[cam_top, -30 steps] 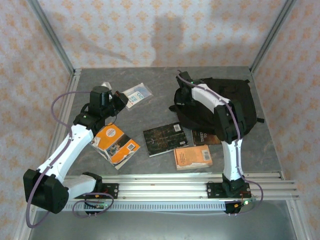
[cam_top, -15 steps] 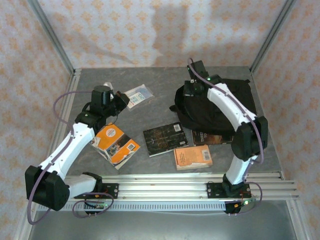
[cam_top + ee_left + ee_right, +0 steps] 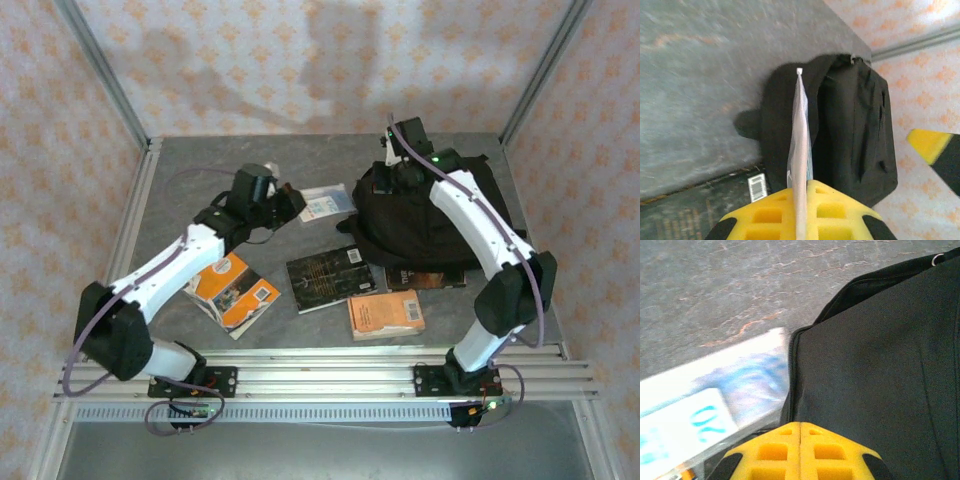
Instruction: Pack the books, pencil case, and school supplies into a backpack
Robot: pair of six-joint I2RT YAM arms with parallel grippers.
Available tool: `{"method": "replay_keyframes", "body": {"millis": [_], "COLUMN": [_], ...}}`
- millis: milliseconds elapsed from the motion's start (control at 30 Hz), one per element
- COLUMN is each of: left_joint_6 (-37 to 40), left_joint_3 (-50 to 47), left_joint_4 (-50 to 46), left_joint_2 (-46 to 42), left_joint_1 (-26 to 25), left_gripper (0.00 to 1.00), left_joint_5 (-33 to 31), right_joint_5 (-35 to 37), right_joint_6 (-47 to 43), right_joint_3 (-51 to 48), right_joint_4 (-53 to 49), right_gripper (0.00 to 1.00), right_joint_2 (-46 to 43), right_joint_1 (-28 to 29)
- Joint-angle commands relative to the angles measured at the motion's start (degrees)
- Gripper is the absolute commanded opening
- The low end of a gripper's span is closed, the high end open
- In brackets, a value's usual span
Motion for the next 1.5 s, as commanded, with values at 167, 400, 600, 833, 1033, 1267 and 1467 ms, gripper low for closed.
{"method": "replay_keyframes", "body": {"millis": [167, 400, 600, 833, 1033, 1267, 1467], "left_joint_6": [-7.3, -11.4, -10.4, -11.6, -11.1, -7.5, -4.7], "left_joint_3": [2.3, 0.8, 0.8, 1.1, 1.7, 5.9, 11.4], "left_joint_4": [15.7, 25.3, 26.0, 27.3, 26.7, 19.7, 15.0], "left_joint_2": [7.1, 8.9, 7.9, 9.1, 9.5, 11.3, 15.5], "left_joint_1": [-3.8, -4.0, -4.0, -4.3, -4.6, -4.5, -5.0], "left_gripper": [0.0, 0.0, 0.0, 0.0, 0.0, 0.0, 0.0], "left_joint_5": [6.8, 8.4, 8.0, 8.5, 8.2, 6.3, 7.6], "right_joint_5": [-1.7, 1.6, 4.4, 12.7, 19.0, 27.9, 29.4], "right_joint_6": [-0.6, -0.1, -0.9, -1.3, -1.6, -5.6, -11.9], "right_joint_3": [-0.2, -2.1, -1.8, -1.4, 0.4, 5.9, 6.6], "right_joint_4": [-3.8, -4.4, -6.4, -5.9, -5.5, -8.2, -5.4], "right_gripper": [0.0, 0.29, 0.61, 0.67, 0.35, 0.0, 0.0], "right_joint_2": [-4.1, -3.9, -0.8, 1.2, 1.8, 1.3, -1.9], "right_joint_1": [-0.4, -0.5, -0.5, -0.5, -0.5, -0.5, -0.9]}}
